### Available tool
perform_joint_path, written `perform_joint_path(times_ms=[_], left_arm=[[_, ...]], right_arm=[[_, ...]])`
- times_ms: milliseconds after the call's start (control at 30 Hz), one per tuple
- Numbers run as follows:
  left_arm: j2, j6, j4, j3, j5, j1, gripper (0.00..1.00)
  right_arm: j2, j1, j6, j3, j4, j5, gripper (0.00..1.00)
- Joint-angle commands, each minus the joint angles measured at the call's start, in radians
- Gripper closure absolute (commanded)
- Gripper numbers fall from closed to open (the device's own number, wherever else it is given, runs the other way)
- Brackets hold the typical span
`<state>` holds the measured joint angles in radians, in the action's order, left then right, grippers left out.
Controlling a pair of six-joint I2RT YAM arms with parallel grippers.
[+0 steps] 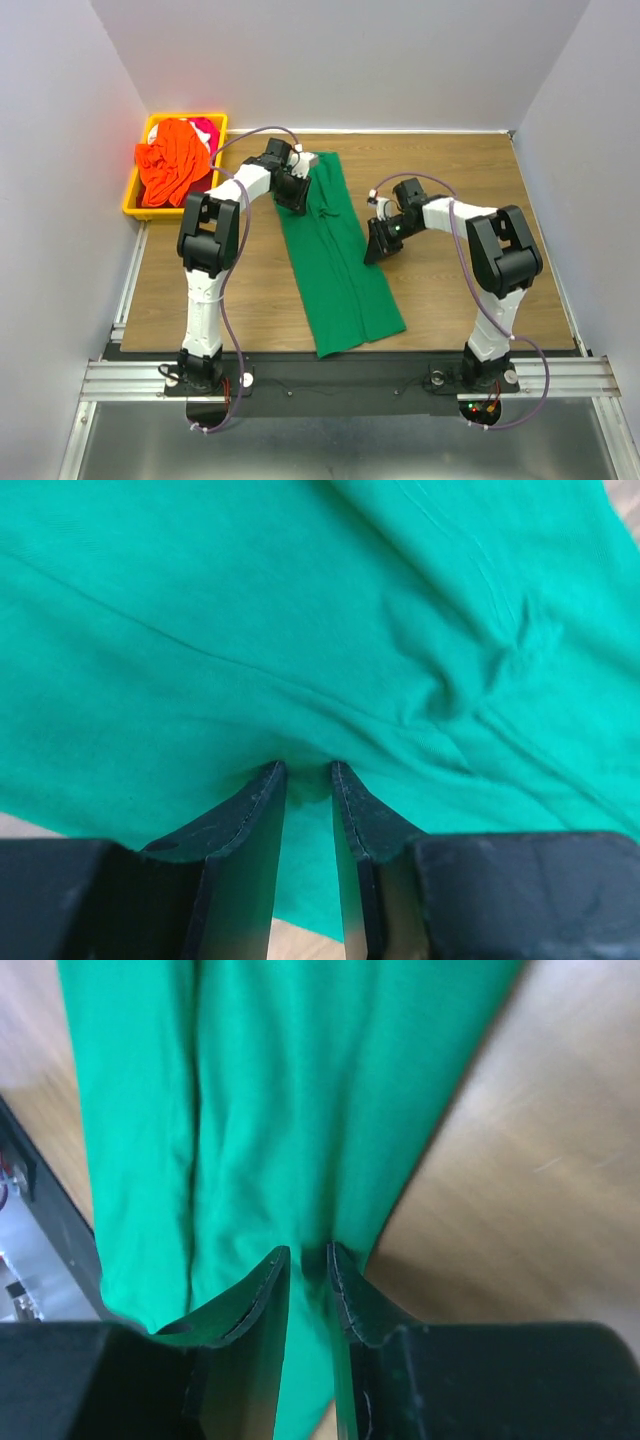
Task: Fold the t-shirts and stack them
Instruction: Fold the tshirt
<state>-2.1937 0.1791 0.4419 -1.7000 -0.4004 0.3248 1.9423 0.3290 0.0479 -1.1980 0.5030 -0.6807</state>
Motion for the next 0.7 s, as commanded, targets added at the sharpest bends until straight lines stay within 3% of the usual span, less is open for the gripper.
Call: perform_joint_path(times_ms=[0, 167, 367, 533, 667], left_arm=[[-0.102, 0.037, 0.061, -0.13, -0.006, 0.062, 0.64], [-0.173, 0.062, 0.109, -0.245, -0.046, 0.126, 0.65], [-0.038, 0.057, 0.074, -0.196, -0.052, 0.102, 0.63], [0.123, 0.068, 0.07, -0.144, -0.094, 0.069, 0.59], [0.153, 0.066, 0.066, -0.079, -0.13, 0.072, 0.58]], right_arm=[[-0.062, 0.062, -0.045, 0.141, -0.07, -0.032, 0.73], [-0.16, 0.094, -0.075, 0.18, -0.051, -0.094, 0.73], [-0.224, -0.025, -0.057, -0.003, 0.008, -0.033, 0.67], [-0.139, -0.079, -0.016, -0.193, 0.012, 0.107, 0.65], [-0.014, -0.081, -0.042, -0.366, 0.0, 0.21, 0.67]])
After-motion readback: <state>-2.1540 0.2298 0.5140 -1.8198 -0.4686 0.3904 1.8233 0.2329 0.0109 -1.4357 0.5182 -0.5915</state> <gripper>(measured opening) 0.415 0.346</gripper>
